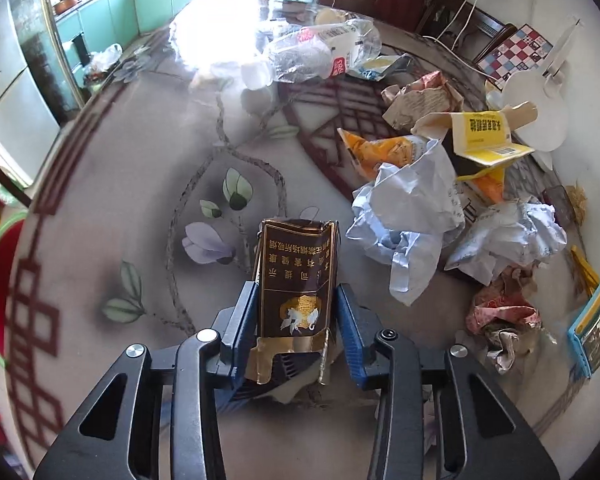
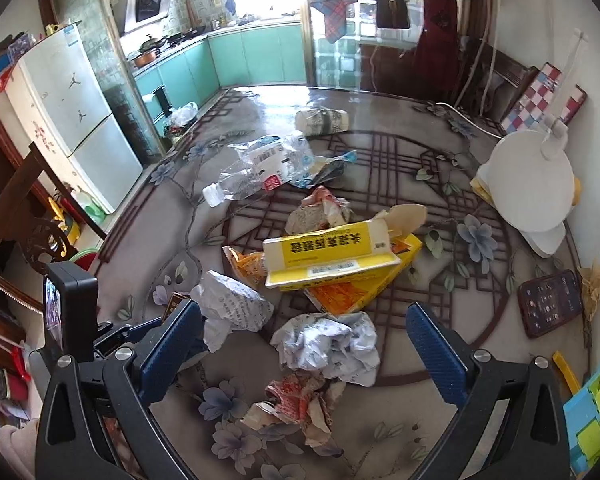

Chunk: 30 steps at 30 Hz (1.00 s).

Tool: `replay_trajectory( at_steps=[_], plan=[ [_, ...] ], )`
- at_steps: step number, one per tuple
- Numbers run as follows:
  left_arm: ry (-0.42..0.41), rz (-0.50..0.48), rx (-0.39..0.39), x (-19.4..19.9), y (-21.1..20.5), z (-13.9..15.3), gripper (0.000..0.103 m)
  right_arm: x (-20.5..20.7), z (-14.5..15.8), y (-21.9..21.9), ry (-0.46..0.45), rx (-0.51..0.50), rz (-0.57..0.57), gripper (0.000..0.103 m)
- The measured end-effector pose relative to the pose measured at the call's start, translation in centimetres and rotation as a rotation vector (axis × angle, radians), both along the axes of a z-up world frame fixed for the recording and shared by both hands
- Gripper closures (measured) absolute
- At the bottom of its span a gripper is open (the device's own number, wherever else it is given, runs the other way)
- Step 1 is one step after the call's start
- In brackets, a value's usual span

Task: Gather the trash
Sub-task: 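Grasp the brown cigarette pack with the left tool while the right tool grasps crumpled white paper, then carry both items to the red bin and open both tools to drop them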

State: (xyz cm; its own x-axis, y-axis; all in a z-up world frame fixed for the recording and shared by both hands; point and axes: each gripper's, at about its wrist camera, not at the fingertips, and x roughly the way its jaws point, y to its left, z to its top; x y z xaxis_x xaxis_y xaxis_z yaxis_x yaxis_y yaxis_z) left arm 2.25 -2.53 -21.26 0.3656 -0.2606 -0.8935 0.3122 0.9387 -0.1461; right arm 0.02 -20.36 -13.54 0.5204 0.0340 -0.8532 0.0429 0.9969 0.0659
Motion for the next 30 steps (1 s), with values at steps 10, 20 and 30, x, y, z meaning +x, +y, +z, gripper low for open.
replay_trajectory(
  at_steps=[10, 20, 30],
  plan=[
    [-0.076, 0.159, -0.009, -2.1, 5.9, 4.1, 0.073, 5.0, -4.8, 5.2, 0.099, 0.165, 0.196, 0.028],
    [-0.103, 0.292, 0.008, -2.9, 10.4, 6.3, 0.071, 6.9, -9.4, 6.9, 0.202, 0.07, 0.22, 0.064],
    [-0.134, 0.328, -0.014, -1.9, 14.5, 8.5, 0.071, 4.5, -3.1, 9.3, 0.069, 0.145, 0.187, 0.075]
  ],
)
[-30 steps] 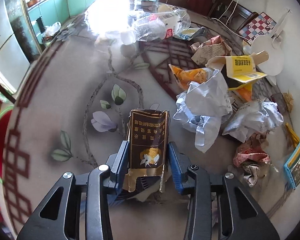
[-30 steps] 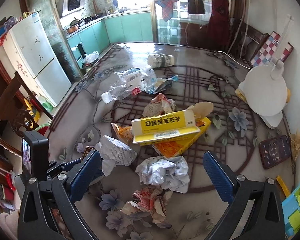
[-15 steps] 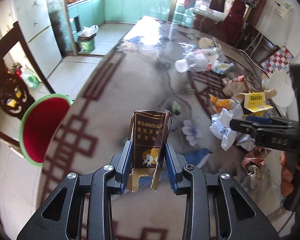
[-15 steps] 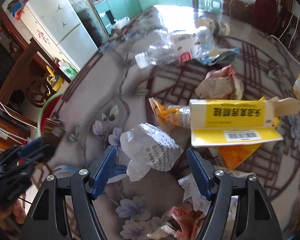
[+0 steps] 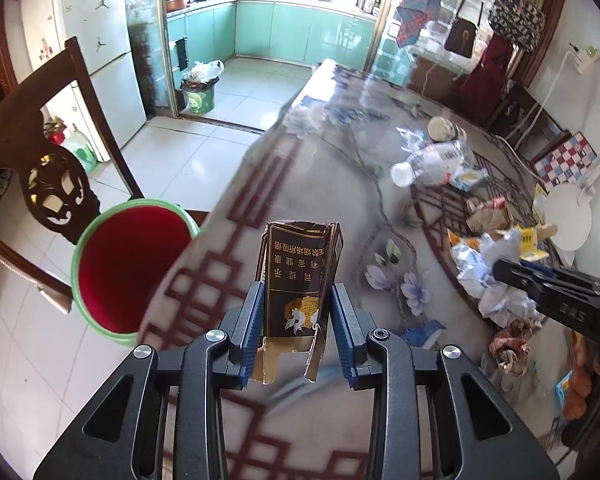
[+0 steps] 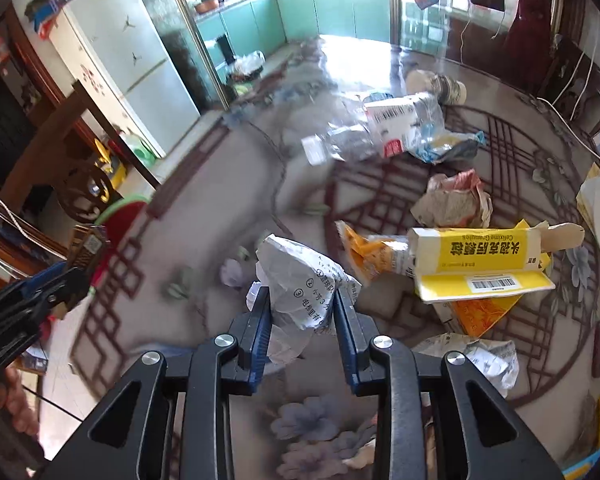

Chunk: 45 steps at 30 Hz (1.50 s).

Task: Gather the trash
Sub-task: 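Carry both items to the red bin and open both tools to drop them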

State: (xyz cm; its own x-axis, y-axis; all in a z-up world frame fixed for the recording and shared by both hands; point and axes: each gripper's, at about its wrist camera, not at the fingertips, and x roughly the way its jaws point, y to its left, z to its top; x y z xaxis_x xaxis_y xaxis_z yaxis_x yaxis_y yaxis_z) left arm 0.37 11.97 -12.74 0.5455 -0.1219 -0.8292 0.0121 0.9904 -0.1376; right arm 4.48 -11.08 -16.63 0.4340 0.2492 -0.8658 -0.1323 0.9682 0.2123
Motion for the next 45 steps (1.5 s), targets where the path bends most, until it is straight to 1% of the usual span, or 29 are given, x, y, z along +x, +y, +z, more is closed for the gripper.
replay_trajectory(
  at_steps=[3, 6, 9, 14, 19, 21, 24, 28, 34, 37, 39, 40, 41, 42, 45],
  plan=[
    [-0.018, 0.022, 0.002, 0.6, 2.7, 0.7, 0.071, -0.4, 1.7, 2.0, -0.021, 0.016, -0.017, 0.075],
    [-0.034, 0.05, 0.02, 1.3, 5.6, 0.9, 0.071, -0.1, 3.1, 5.1, -0.042, 0.017, -0.01, 0.075],
    [-0.039, 0.095, 0.036, 1.9, 9.3, 0.9, 0.071, 0.4, 3.8, 8.5, -0.055, 0.027, 0.006, 0.075],
    [-0.035, 0.159, 0.06, 2.8, 14.7, 0.3, 0.071, 2.0, 3.7, 15.0, -0.052, 0.034, 0.067, 0.075],
    [-0.011, 0.205, 0.052, 3.8, 19.2, -1.5, 0.071, 4.2, 2.3, 21.8, -0.029, 0.057, 0.146, 0.075],
    [0.004, 0.212, 0.047, 4.2, 20.7, -2.4, 0.071, 5.2, 1.4, 24.7, -0.01, 0.061, 0.182, 0.075],
    [0.028, 0.214, 0.036, 4.9, 21.9, -3.8, 0.071, 6.4, -0.5, 27.8, 0.021, 0.063, 0.219, 0.075],
    [0.052, 0.215, 0.028, 5.7, 23.2, -5.2, 0.071, 7.5, -2.5, 30.7, 0.044, 0.057, 0.248, 0.075],
    [0.075, 0.215, 0.017, 6.8, 24.4, -6.3, 0.07, 8.7, -3.9, 33.4, 0.054, 0.038, 0.274, 0.073],
    [0.081, 0.206, 0.019, 7.3, 24.6, -6.6, 0.065, 9.1, -4.3, 34.0, 0.061, 0.037, 0.291, 0.071],
    [0.082, 0.205, 0.028, 7.5, 24.7, -6.7, 0.052, 9.3, -4.6, 34.4, 0.062, 0.031, 0.295, 0.07],
    [0.078, 0.207, 0.028, 7.6, 24.8, -6.7, 0.035, 9.3, -4.7, 34.5, 0.06, 0.031, 0.295, 0.069],
    [0.072, 0.212, 0.031, 7.6, 25.0, -6.6, 0.021, 9.3, -4.9, 34.6, 0.059, 0.029, 0.293, 0.068],
    [0.061, 0.214, 0.034, 7.5, 25.0, -6.4, 0.019, 9.3, -5.0, 34.8, 0.061, 0.027, 0.292, 0.068],
    [0.058, 0.223, 0.044, 7.6, 25.3, -6.1, 0.019, 9.1, -4.7, 34.6, 0.043, 0.036, 0.287, 0.067]
  ],
)
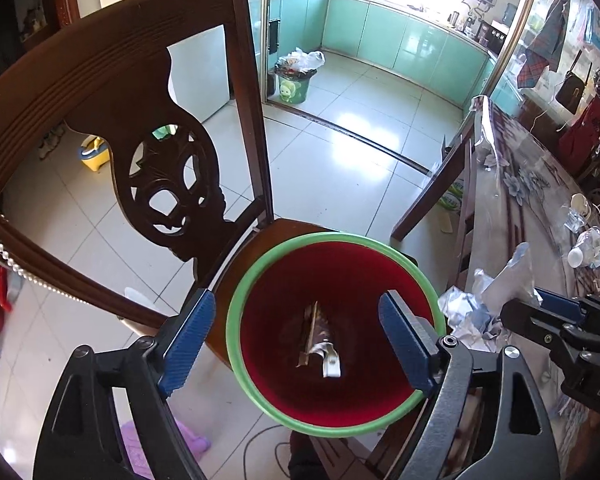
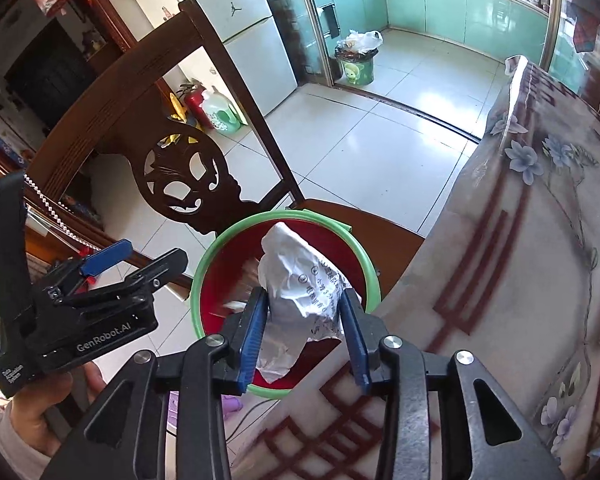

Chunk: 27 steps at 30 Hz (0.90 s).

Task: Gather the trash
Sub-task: 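Carry both items to the red bin and open both tools to drop them, then grasp crumpled grey paper with the left tool while the right tool grasps brown paper wrapper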

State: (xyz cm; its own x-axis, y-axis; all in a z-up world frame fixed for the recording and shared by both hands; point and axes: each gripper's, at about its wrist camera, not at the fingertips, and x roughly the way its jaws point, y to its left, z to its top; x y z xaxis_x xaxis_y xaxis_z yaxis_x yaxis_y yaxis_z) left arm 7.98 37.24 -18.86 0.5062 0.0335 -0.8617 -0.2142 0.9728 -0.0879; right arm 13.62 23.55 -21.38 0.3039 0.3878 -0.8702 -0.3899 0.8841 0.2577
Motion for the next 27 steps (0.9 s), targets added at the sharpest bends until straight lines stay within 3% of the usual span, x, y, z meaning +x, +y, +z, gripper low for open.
replay_trajectory(
  at_steps=[3, 5, 12, 18, 27],
  plan=[
    [-0.003, 0.019, 0.003, -0.1, 0.4, 0.2, 0.019, -0.4, 0.5, -0.1, -0.034, 0.014, 0.026, 0.063],
    [-0.009, 0.035, 0.002, -0.3, 0.6, 0.6, 0.019, -0.7, 0.9, 0.1, -0.056, 0.01, 0.053, 0.053],
    [-0.038, 0.024, 0.01, -0.9, -0.7, 2.1, 0.019, -2.0, 2.8, -2.2, -0.107, 0.043, 0.022, 0.051],
    [-0.069, -0.041, 0.008, -1.1, -4.7, 3.4, 0.019, -3.9, 4.7, -7.1, -0.121, 0.063, -0.066, 0.051],
    [-0.12, -0.209, 0.001, -1.7, -14.0, 6.6, 0.019, -8.2, 8.5, -16.5, -0.208, 0.075, -0.195, 0.047]
  ],
)
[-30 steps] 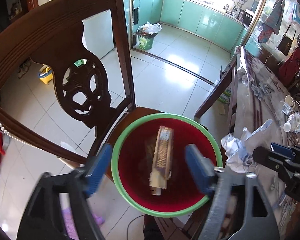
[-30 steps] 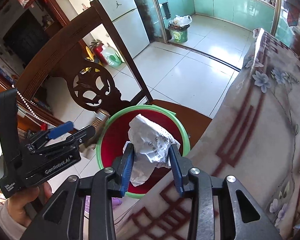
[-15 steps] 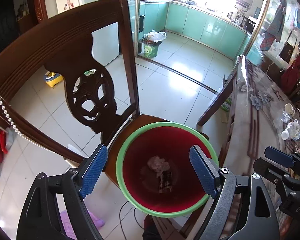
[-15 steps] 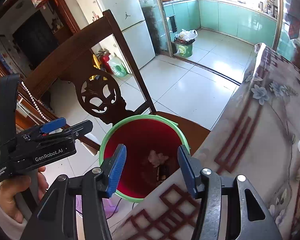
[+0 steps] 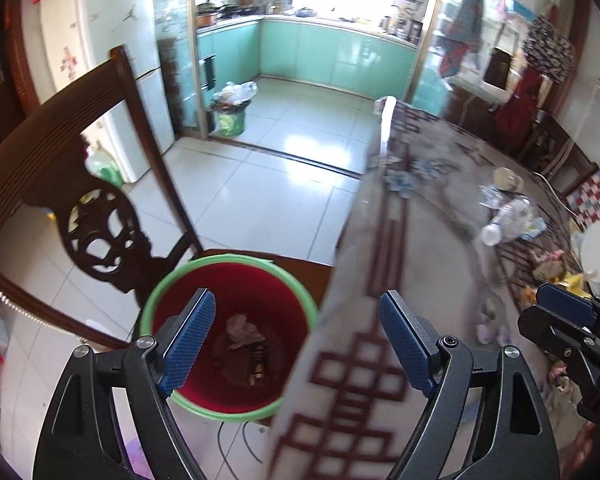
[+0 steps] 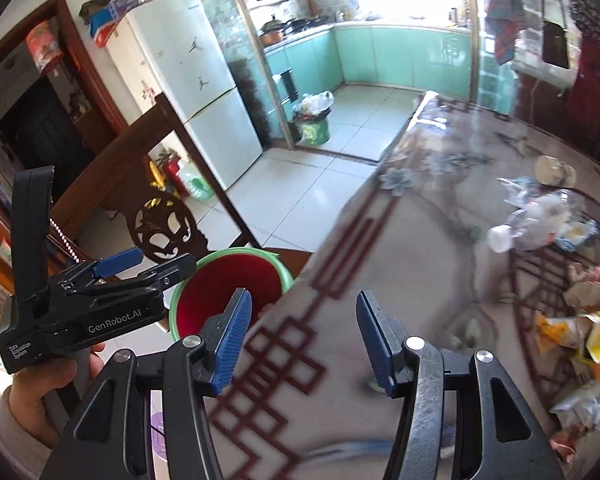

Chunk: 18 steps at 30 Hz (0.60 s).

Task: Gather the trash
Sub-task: 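Grasp crumpled grey paper with the left tool while the right tool grasps brown paper wrapper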

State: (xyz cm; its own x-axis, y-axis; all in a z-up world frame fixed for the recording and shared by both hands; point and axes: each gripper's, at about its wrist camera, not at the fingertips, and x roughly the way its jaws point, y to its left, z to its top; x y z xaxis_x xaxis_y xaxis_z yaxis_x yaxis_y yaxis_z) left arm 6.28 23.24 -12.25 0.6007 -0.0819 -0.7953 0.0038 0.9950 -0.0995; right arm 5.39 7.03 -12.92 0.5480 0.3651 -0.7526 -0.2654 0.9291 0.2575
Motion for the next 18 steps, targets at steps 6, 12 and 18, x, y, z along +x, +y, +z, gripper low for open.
replay_trajectory(
  at_steps=[6, 12, 18],
  plan=[
    [-0.033, -0.129, -0.029, -1.4, -7.1, 1.6, 0.019, -3.8, 0.9, -7.5, -0.015, -0.035, -0.098, 0.045],
    [-0.02, -0.26, -0.045, -3.4, -13.9, 1.8, 0.019, -8.7, -0.6, -17.0, 0.033, -0.07, -0.271, 0.044],
    [0.0, -0.394, -0.067, -5.0, -20.0, 1.8, 0.018, -13.4, -4.6, -26.9, 0.182, -0.083, -0.463, 0.044]
  ],
)
